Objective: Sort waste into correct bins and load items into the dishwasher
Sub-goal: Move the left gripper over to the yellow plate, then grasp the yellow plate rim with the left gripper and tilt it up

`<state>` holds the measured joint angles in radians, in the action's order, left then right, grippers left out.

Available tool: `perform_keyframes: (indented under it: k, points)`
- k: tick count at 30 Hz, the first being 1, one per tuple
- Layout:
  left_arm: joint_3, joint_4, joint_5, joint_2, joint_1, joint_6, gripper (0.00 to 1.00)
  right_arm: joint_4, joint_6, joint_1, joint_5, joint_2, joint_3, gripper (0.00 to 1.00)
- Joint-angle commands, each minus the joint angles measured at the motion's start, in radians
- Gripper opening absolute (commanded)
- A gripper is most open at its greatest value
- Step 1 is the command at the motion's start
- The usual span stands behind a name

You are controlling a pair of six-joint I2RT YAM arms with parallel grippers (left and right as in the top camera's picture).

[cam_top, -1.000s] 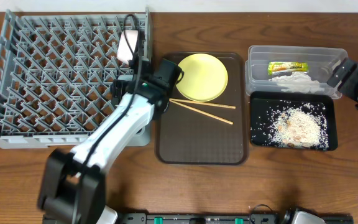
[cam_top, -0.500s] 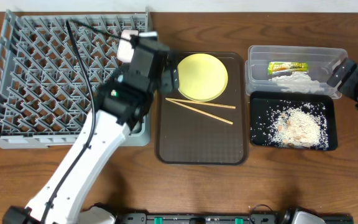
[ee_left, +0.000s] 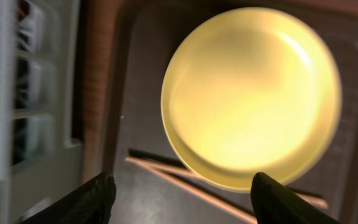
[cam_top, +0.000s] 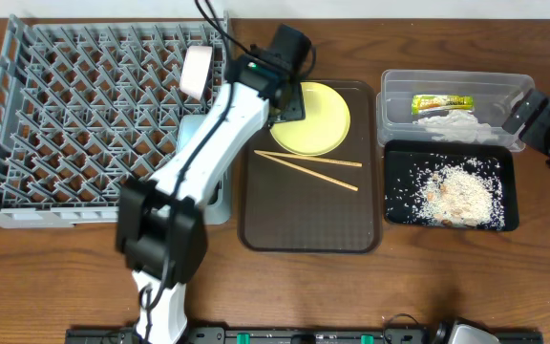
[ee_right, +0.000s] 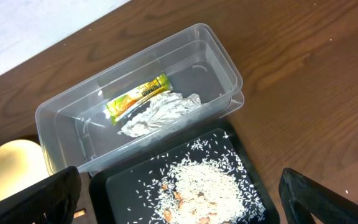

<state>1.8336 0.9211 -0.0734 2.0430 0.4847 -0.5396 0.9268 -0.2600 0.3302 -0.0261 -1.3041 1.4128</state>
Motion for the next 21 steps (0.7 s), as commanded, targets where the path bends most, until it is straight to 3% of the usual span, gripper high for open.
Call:
perform_keyframes:
  k: [1,14,21]
  points:
    - [0.019,-0.026,-0.010,0.068,-0.001,-0.111,0.70,0.002,-0.009,0.003,0.003,0.007,0.012,0.99]
    - [0.018,-0.101,-0.024,0.218,-0.001,-0.265,0.48,0.002,-0.009,0.003,0.003,0.007,0.012,0.99]
    - [0.017,-0.101,-0.069,0.256,-0.010,-0.286,0.48,0.002,-0.009,0.003,0.003,0.007,0.012,0.99]
